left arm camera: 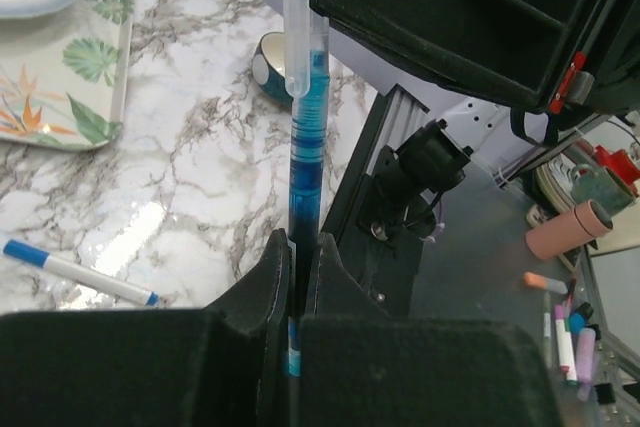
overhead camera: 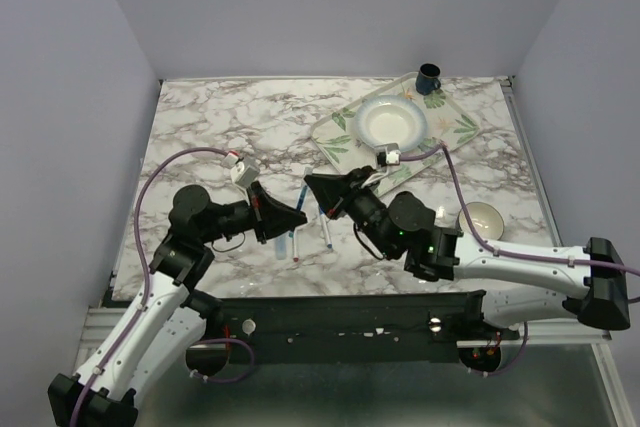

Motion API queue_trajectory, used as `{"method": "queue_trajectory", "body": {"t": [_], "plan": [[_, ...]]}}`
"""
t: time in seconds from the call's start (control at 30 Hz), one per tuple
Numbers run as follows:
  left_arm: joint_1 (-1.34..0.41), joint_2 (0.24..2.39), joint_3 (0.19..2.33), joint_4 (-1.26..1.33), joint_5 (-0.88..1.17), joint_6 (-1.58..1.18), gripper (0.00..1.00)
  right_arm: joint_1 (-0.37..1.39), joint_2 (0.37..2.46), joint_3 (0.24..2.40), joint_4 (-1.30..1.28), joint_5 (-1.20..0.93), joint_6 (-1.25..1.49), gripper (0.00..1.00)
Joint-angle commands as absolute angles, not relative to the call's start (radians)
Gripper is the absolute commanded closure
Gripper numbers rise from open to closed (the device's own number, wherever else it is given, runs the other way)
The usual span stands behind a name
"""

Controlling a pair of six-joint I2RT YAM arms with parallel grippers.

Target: Insert the pens into the pen caps

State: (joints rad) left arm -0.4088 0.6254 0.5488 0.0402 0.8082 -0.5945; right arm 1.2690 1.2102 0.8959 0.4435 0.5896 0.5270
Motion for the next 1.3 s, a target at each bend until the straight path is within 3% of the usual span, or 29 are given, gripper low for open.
{"method": "queue_trajectory", "body": {"t": [0.0, 0.23, 0.5, 0.77, 1.07, 1.27], "plan": [[-0.387, 0.614, 0.577, 0.239, 0.703, -0.549, 1.00, 1.322, 1.140, 0.868, 0.301, 0.462, 0.538, 0.84], [-0.387, 0.641, 0.607, 0.244, 0.732, -0.535, 1.00, 1.322, 1.106, 0.873, 0.287, 0.419, 0.459, 0.75], [-0.387, 0.667, 0.614, 0.268, 0.770, -0.531, 1.00, 1.324, 1.091, 0.882, 0.244, 0.400, 0.448, 0.75], [-0.387, 0.582, 0.624, 0.002, 0.413, -0.413, 1.00, 1.299, 1.103, 0.951, -0.170, 0.696, 0.629, 0.68], [-0.387, 0.374, 0.630, -0.164, 0.193, -0.311, 1.00, 1.039, 1.270, 0.933, -0.256, 0.371, 0.517, 0.60], [-0.387, 0.336, 0.603, -0.179, 0.196, -0.305, 1.00, 0.977, 1.555, 1.139, -0.316, 0.331, 0.457, 0.59]]}}
